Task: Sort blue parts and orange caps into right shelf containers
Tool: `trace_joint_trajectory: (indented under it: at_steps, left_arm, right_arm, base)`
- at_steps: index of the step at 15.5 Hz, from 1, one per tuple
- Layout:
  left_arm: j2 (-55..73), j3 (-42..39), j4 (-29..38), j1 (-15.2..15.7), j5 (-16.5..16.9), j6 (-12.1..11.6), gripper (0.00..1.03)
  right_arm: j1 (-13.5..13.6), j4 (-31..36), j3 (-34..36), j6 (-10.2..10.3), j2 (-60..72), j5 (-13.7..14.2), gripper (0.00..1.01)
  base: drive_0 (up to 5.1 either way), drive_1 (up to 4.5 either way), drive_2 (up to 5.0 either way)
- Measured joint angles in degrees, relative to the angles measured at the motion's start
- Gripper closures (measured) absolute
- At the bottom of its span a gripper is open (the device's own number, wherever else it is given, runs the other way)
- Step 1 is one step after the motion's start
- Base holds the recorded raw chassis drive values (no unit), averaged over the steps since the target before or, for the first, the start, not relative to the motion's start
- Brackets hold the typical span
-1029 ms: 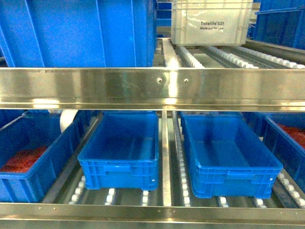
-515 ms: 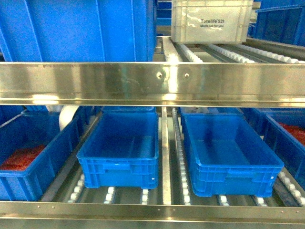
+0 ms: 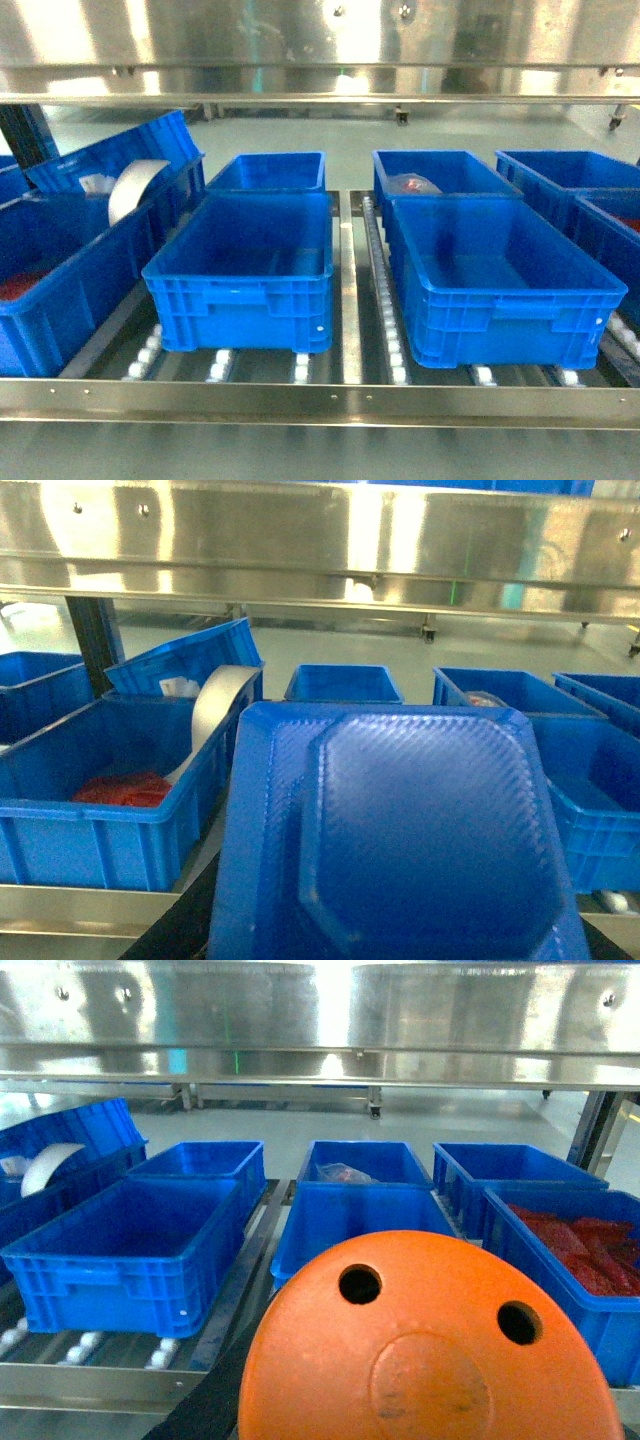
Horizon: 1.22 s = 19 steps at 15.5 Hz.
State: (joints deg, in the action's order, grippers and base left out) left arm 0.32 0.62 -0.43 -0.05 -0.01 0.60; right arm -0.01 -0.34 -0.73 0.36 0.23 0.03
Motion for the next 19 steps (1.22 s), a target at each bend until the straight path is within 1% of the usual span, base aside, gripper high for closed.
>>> trace_joint_trajectory:
  at_steps: [19]
  left_arm:
    - [0.0, 0.0, -0.02, 0.0, 0.0, -0.04, 0.61]
  right_arm:
    - [0.0, -0.02, 0.0, -0.02, -0.02, -0.04, 0.58]
  base:
    - [0.0, 0.0, 0.0]
